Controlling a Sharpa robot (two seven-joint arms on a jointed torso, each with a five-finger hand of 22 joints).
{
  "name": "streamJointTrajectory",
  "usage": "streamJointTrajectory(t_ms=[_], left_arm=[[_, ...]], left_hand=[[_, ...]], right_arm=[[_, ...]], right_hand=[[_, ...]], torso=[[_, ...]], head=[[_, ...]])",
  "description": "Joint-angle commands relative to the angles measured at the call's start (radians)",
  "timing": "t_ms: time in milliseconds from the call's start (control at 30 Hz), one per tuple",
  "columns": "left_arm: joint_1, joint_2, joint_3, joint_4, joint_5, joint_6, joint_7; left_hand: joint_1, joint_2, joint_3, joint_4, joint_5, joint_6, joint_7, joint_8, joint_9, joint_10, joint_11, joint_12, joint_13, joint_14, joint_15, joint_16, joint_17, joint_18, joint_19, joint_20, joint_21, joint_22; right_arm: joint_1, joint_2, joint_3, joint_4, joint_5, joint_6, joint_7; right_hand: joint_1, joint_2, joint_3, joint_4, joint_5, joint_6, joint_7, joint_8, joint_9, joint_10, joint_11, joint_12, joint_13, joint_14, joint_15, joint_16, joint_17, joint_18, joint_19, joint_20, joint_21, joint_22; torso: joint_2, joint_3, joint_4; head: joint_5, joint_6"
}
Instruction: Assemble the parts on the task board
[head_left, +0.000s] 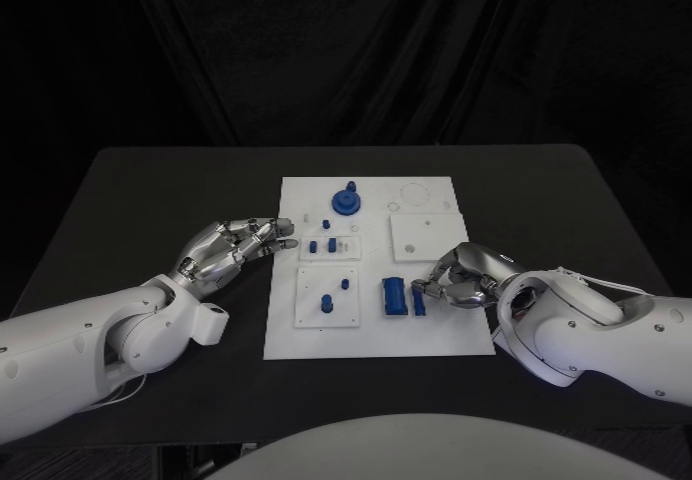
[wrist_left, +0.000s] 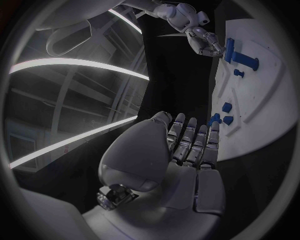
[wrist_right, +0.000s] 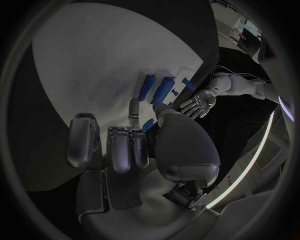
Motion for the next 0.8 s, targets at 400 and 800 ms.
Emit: streamJointTrajectory(t_ms=[400, 800], left_arm=[[-0.003, -0.007, 0.001, 0.006, -0.002, 0.011, 0.076], [-0.003, -0.009, 0.001, 0.007, -0.002, 0.011, 0.075]], left_hand=[[0.009, -0.001, 0.010, -0.001, 0.006, -0.009, 0.027, -0.002, 0.002, -0.001, 0.004, -0.002, 0.001, 0.007, 0.000, 0.008, 0.002, -0.019, 0.006, -0.002, 0.004, 0.001], [0.009, -0.001, 0.010, -0.001, 0.006, -0.009, 0.027, -0.002, 0.002, -0.001, 0.004, -0.002, 0.001, 0.007, 0.000, 0.008, 0.002, -0.019, 0.006, -0.002, 0.004, 0.001]], right_arm=[[0.001, -0.079, -0.002, 0.014, -0.075, -0.147, 0.352], [-0.001, -0.097, -0.004, 0.006, -0.166, 0.045, 0.393]], right_hand=[[0.231, -0.035, 0.103, -0.042, 0.193, -0.079, 0.049, -0.149, -0.107, 0.104, 0.047, 0.003, 0.263, 0.097, 0.035, 0.027, 0.219, -0.001, 0.037, 0.029, 0.090, 0.202], [0.343, -0.127, 0.202, -0.039, -0.138, -0.089, 0.050, -0.307, -0.308, 0.104, 0.030, 0.003, 0.263, 0.101, 0.026, 0.040, 0.243, -0.011, 0.049, 0.027, 0.149, 0.216]], torso=[[0.000, -0.0004, -0.0005], [0.000, -0.0006, -0.0004]], head=[[0.005, 0.000], [0.004, 0.000]])
